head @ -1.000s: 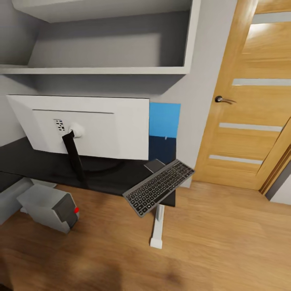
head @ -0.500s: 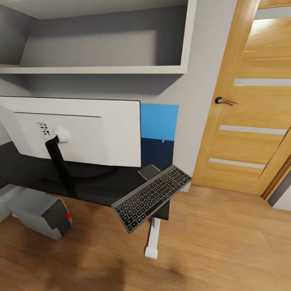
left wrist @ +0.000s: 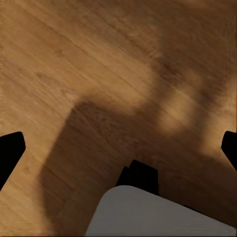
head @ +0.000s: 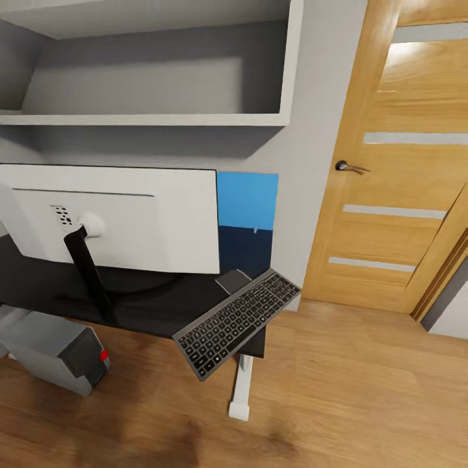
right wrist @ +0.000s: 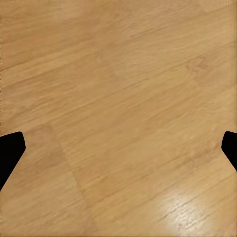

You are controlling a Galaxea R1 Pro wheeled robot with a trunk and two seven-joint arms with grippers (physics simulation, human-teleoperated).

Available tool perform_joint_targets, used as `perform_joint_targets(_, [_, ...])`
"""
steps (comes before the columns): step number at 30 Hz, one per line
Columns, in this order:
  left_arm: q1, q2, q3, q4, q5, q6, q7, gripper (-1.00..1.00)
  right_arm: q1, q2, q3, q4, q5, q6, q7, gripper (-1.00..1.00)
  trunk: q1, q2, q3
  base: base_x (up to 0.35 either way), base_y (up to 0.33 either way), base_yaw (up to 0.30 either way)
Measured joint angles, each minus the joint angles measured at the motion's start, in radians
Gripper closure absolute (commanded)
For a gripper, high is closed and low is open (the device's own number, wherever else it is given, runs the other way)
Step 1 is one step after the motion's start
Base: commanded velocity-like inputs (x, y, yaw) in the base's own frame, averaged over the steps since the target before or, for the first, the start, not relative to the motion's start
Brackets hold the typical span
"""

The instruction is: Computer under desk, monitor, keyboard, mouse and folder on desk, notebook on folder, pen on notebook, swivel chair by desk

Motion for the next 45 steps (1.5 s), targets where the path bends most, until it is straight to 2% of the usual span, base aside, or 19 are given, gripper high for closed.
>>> perform_joint_targets(6, [0.0, 0.0, 0.001, 0.039, 0.002, -0.002, 0.0, -1.0, 0.0, 0.006, 0.0, 0.006, 0.001, -0.029, 0.0, -1.0, -0.023, 0.042, 0.019, 0.0, 0.0, -0.006])
perform_joint_targets(9, [0.0, 0.001, 0.002, 0.076, 0.004, -0.004, -0.001, -1.0, 0.0, 0.006, 0.002, 0.037, 0.001, -0.093, 0.001, -1.0, -0.035, 0.063, 0.029, 0.0, 0.0, 0.0])
perform_joint_targets(13, [0.0, 0.001, 0.002, 0.088, 0.005, -0.004, -0.002, -1.0, 0.0, 0.007, 0.002, 0.051, -0.001, -0.112, 0.002, -1.0, -0.05, 0.091, 0.041, 0.0, 0.0, 0.0])
perform_joint_targets(21, [0.0, 0.001, 0.004, 0.101, 0.007, -0.002, -0.002, -1.0, 0.0, 0.01, 0.002, 0.056, -0.002, -0.119, 0.002, -1.0, -0.081, 0.147, 0.069, 0.0, 0.0, 0.0])
perform_joint_targets(35, [0.0, 0.001, 0.004, 0.104, 0.006, -0.002, -0.002, -1.0, 0.0, 0.011, 0.002, 0.057, -0.001, -0.123, 0.002, -1.0, -0.134, 0.245, 0.13, 0.0, 0.0, 0.0])
perform_joint_targets(45, [0.0, -0.002, 0.004, 0.104, 0.006, -0.002, -0.002, -1.0, 0.0, 0.01, 0.003, 0.057, -0.001, -0.167, 0.002, -1.0, -0.173, 0.315, 0.162, 0.0, 0.0, 0.0])
